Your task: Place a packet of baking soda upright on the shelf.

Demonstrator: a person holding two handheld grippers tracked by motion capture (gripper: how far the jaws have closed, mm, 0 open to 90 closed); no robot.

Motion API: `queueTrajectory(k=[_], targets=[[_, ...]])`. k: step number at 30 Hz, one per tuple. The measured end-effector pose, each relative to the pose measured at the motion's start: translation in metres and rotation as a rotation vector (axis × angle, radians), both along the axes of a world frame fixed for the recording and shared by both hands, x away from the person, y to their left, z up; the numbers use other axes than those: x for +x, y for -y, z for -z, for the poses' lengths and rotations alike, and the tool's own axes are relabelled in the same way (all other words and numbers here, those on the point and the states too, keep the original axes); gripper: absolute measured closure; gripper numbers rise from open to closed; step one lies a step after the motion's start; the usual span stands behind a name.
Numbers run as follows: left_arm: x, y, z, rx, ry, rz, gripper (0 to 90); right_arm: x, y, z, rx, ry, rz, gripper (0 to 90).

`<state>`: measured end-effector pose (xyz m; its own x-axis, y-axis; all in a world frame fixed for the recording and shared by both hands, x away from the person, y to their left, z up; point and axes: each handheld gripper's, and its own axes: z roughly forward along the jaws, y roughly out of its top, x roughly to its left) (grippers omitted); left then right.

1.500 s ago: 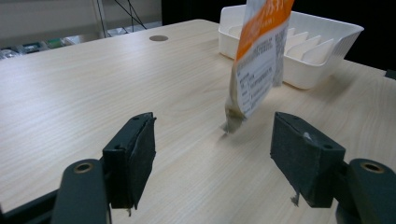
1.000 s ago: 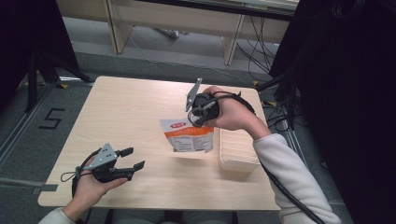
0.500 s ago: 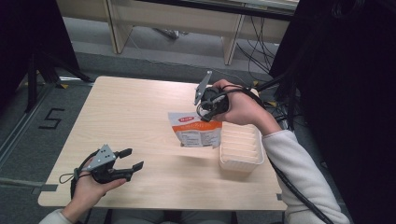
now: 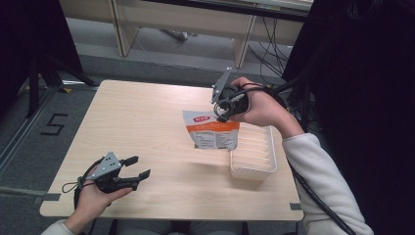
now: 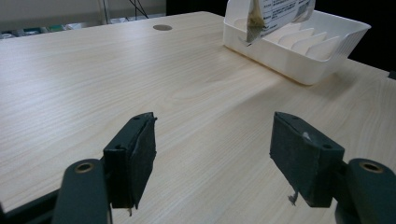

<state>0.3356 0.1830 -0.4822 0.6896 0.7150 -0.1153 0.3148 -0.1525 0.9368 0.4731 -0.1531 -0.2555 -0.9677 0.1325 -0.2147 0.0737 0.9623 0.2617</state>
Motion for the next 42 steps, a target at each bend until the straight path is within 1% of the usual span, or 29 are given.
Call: queueTrajectory(k=[1, 2, 3, 4, 5, 7, 9, 10, 11, 14, 15, 16, 17, 18, 19, 20, 22, 25, 26, 27, 28, 33, 34, 35, 36, 37, 38, 39, 42], targets=[[0.000, 0.000, 0.000, -0.002, 0.000, -0.002, 30.9, -0.001, 0.001, -0.001, -0.005, -0.005, 0.016, 90.0], [0.000, 0.000, 0.000, -0.007, -0.004, -0.005, 30.9, 0.000, 0.002, -0.002, -0.008, 0.009, -0.003, 90.0], [0.000, 0.000, 0.000, -0.003, 0.004, -0.001, 31.0, -0.001, 0.003, -0.002, -0.004, -0.006, 0.020, 90.0], [0.000, 0.000, 0.000, -0.007, 0.003, -0.002, 31.0, 0.000, 0.004, -0.003, -0.007, 0.009, 0.000, 90.0], [0.000, 0.000, 0.000, -0.003, 0.001, -0.004, 30.9, 0.001, 0.005, -0.003, -0.004, 0.010, -0.011, 90.0], [0.000, -0.001, 0.000, -0.003, 0.001, -0.004, 31.0, 0.000, 0.008, -0.005, -0.010, 0.002, 0.017, 90.0], [0.000, 0.000, 0.000, -0.018, -0.003, -0.006, 30.9, 0.001, 0.010, -0.005, -0.008, 0.007, 0.009, 90.0], [0.000, 0.000, 0.000, -0.018, -0.003, -0.007, 31.0, 0.000, 0.011, -0.005, -0.007, 0.003, 0.021, 90.0], [0.000, 0.000, 0.000, -0.018, -0.003, -0.008, 30.9, 0.001, 0.012, -0.005, -0.008, 0.010, 0.018, 90.0], [-0.001, -0.001, -0.001, -0.012, -0.006, -0.017, 31.0, 0.002, 0.017, -0.006, -0.008, 0.006, 0.022, 90.0], [-0.001, -0.001, -0.001, -0.012, -0.007, -0.017, 31.0, 0.003, 0.018, -0.006, -0.014, 0.015, 0.008, 90.0], [-0.001, -0.001, 0.000, -0.013, -0.006, -0.018, 30.9, 0.002, 0.020, -0.006, -0.012, 0.007, 0.037, 90.0], [-0.001, -0.001, -0.001, -0.013, -0.006, -0.018, 30.9, 0.002, 0.021, -0.007, -0.009, 0.005, 0.037, 90.0], [0.000, -0.002, -0.001, 0.001, 0.009, -0.004, 30.9, 0.003, 0.023, -0.007, -0.010, 0.006, 0.046, 90.0], [-0.001, -0.002, -0.001, -0.012, -0.002, -0.012, 30.9, 0.004, 0.025, -0.008, -0.014, 0.014, 0.022, 90.0], [-0.001, -0.001, -0.001, -0.020, -0.007, -0.018, 30.9, 0.004, 0.027, -0.008, -0.015, 0.012, 0.035, 90.0], [-0.002, -0.002, -0.001, -0.016, -0.002, -0.019, 30.9, 0.004, 0.030, -0.008, -0.005, 0.006, 0.052, 90.0], [-0.001, -0.002, -0.001, -0.007, 0.012, -0.007, 31.0, 0.005, 0.036, -0.009, -0.015, 0.008, 0.055, 90.0], [-0.001, -0.003, -0.001, -0.007, 0.012, -0.008, 31.0, 0.007, 0.037, -0.008, -0.013, 0.011, 0.036, 90.0], [-0.002, -0.002, -0.001, -0.011, 0.006, -0.015, 31.0, 0.005, 0.039, -0.009, -0.011, -0.002, 0.074, 90.0], [-0.002, -0.003, -0.001, -0.009, 0.004, -0.019, 30.9, 0.006, 0.041, -0.008, -0.016, 0.007, 0.067, 90.0], [-0.002, -0.003, -0.001, -0.015, 0.001, -0.025, 31.0, 0.009, 0.050, -0.006, -0.017, -0.009, 0.082, 90.0], [-0.001, -0.003, -0.001, -0.011, 0.007, -0.019, 31.0, 0.011, 0.053, -0.005, -0.026, -0.003, 0.066, 90.0], [-0.002, -0.003, -0.001, -0.011, 0.006, -0.019, 31.0, 0.010, 0.054, -0.004, -0.020, -0.015, 0.092, 90.0], [-0.002, -0.003, -0.001, -0.005, 0.010, -0.018, 31.0, 0.010, 0.057, -0.004, -0.034, -0.008, 0.095, 90.0], [-0.002, -0.002, -0.002, 0.001, 0.010, -0.024, 30.9, 0.010, 0.059, -0.004, -0.029, -0.011, 0.102, 90.0], [-0.002, -0.003, -0.002, 0.006, 0.017, -0.015, 31.0, 0.011, 0.061, -0.004, -0.037, -0.007, 0.105, 90.0], [-0.003, -0.002, -0.002, -0.006, 0.004, -0.027, 31.0, 0.010, 0.063, -0.004, -0.033, -0.014, 0.116, 90.0], [-0.002, -0.002, -0.002, -0.002, 0.015, -0.023, 31.0, 0.013, 0.071, -0.002, -0.032, -0.011, 0.106, 90.0]])
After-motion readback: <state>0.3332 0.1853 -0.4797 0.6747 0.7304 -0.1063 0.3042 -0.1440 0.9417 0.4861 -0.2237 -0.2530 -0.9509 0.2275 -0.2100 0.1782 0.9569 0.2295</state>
